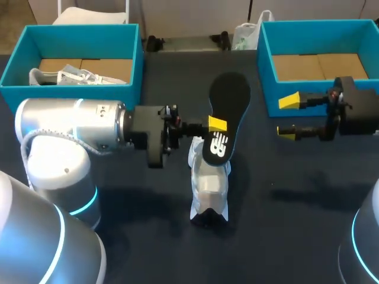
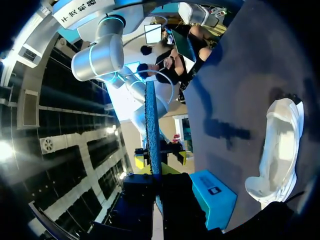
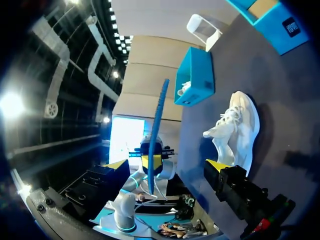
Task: Take the shoe out of the shoebox, open the shoe tongue, remove and reinsert the insole, then place the shoe into the shoebox
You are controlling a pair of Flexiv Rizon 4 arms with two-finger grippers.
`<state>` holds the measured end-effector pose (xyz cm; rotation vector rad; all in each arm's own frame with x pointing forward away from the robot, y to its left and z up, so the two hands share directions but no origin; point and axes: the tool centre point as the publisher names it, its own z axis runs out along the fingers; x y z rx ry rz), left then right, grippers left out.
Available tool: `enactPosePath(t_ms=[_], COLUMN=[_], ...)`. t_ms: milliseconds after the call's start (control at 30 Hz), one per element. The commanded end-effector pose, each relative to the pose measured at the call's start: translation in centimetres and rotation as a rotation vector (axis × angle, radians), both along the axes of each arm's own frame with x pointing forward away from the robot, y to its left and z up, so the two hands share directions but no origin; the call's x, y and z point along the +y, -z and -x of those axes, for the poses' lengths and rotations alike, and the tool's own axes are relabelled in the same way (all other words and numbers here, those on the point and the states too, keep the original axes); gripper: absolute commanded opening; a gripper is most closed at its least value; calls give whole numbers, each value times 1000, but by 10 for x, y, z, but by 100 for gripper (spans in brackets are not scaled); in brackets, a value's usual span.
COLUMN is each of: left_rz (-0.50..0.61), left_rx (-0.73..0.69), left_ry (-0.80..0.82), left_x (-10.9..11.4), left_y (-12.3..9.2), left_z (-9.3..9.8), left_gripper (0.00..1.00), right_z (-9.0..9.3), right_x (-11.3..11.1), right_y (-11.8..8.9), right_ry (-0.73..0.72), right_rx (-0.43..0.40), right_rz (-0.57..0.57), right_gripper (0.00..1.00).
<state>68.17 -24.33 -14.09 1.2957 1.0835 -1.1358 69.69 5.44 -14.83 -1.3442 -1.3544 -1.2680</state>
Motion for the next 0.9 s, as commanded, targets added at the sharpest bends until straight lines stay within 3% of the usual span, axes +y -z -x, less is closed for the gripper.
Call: enactPosePath(t_ms=[33,400,500,633,667,900], left_rz=[9,-9,-9,-9,-8,-12], left_rx=[-5,-36,-37,-49,-57,-71], left_ry=[-65,-109,-127,-137,-141,-153], left_x=[-8,-19,-25,-33,-34,-49], left_y=[5,12,12,13,13,15], left_z=[3,-1,-2,0,0,0], left_gripper=[0,0,0,0,0,0], right_z=[-16,-25,-26,-28,-29,-33], right_x=[13,28,32,36,37,43], right_y=[-2,-4,-4,-3,-3,-3], right_ry=[-40,-71,-74,-77,-79,-100], right_rx=[5,11,9,10,9,9], right_rz=[-3,-21,-27,-30,-32,-37], right_gripper=[100,100,78,62,52,42])
